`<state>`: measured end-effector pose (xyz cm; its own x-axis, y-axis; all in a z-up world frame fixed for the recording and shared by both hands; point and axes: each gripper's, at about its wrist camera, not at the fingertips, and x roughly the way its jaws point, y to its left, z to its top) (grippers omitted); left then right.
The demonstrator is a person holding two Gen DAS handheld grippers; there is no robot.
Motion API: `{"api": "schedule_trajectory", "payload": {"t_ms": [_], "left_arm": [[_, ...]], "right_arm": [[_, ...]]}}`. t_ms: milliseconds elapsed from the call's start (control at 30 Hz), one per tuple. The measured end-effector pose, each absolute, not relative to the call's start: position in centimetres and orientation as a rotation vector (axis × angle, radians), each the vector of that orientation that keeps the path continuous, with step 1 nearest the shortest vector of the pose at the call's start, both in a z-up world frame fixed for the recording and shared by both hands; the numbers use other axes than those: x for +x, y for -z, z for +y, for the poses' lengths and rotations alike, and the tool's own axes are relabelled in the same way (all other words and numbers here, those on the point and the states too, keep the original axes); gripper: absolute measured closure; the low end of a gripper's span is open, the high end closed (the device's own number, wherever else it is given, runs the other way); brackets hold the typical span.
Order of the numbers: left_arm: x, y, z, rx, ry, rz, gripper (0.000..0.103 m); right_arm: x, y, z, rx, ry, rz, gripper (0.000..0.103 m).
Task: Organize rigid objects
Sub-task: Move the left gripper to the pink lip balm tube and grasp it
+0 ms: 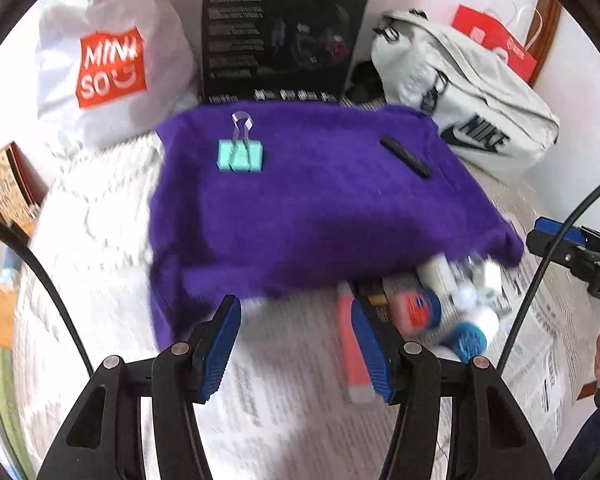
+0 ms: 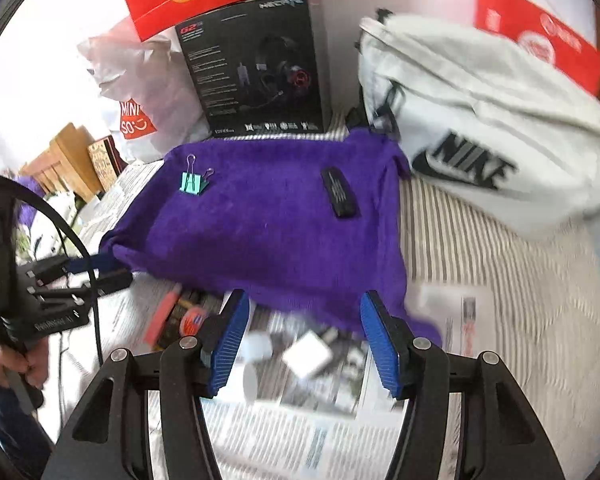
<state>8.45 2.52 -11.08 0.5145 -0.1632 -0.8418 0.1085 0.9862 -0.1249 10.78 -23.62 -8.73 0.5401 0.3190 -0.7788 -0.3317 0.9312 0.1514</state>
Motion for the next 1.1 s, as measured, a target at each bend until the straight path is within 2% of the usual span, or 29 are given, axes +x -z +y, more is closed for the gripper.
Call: {"api": "schedule_trajectory", "payload": {"t_ms": [233, 300, 933, 1067, 1100], "left_arm": [[8.2, 13.4, -0.1, 0.011, 0.159, 1.043, 0.048], [8.3, 13.8, -0.3, 0.046, 0.133, 1.052, 0.045], [7.0, 14.2, -0.3, 0.115, 0.158, 1.063, 0.045], [6.6, 14.2, 1.1, 0.098, 0.158, 1.056, 0.053], [6.5, 14.2, 1.1, 0.1, 0.172, 1.05, 0.058]], "right_arm": [[8.1, 9.3, -24.9, -0.045, -0.321, 0.907, 0.045], [7.6, 9.1, -25.0, -0.043, -0.324, 0.898, 0.045], [6.9, 10.8, -25.1, -0.072, -0.333, 0.948, 0.045], [7.0, 11.2, -25.3, -0.069, -0.328, 0.958, 0.045], [7.2, 11.3, -25.4, -0.066, -0.328, 0.962, 0.045]]}}
